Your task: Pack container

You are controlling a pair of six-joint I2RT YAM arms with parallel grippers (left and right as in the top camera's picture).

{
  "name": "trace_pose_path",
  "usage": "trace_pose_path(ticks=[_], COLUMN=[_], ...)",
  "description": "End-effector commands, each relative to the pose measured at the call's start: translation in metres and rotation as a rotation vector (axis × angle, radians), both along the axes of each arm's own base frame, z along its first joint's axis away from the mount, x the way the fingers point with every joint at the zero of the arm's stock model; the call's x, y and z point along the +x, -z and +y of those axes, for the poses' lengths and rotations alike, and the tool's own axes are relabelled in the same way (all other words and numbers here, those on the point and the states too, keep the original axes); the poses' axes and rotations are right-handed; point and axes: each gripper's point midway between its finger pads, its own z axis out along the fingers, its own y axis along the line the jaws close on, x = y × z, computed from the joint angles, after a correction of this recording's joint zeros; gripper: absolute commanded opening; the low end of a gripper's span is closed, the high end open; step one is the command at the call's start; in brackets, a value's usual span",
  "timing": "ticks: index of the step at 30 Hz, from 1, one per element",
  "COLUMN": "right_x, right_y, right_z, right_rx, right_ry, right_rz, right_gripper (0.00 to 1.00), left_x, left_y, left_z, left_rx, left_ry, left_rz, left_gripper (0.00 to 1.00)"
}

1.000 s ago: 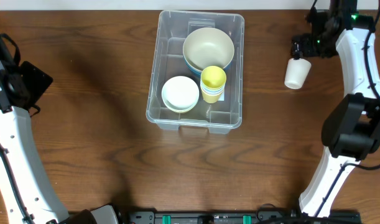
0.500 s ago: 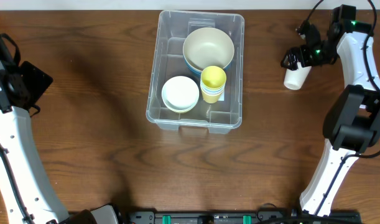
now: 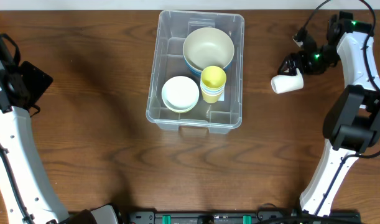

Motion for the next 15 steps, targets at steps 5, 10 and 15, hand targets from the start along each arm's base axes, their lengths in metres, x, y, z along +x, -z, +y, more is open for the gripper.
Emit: trace_pose_path(ticks=[5, 10, 15], right_x=[0.000, -0.001, -0.001], right_y=[0.002, 0.008, 0.013], right_z=[0.004, -0.004, -0.018], right_rx=[0.031, -0.039, -0.112], right_ry=[0.149, 0.236, 0.304], right_rz=[0.087, 0.131, 0.151], right_gripper=[0.81, 0.66, 0.53], left_x=[-0.001, -0.001, -0.001], left_y=[-0.005, -0.005, -0.005], left_z=[0.003, 0.003, 0.003], left_rx=[0.018, 0.018, 0.018], left_ry=[0.000, 0.000, 0.000], left_rz=[0.000, 0.000, 0.000], left_gripper=[0.98, 0.98, 0.98])
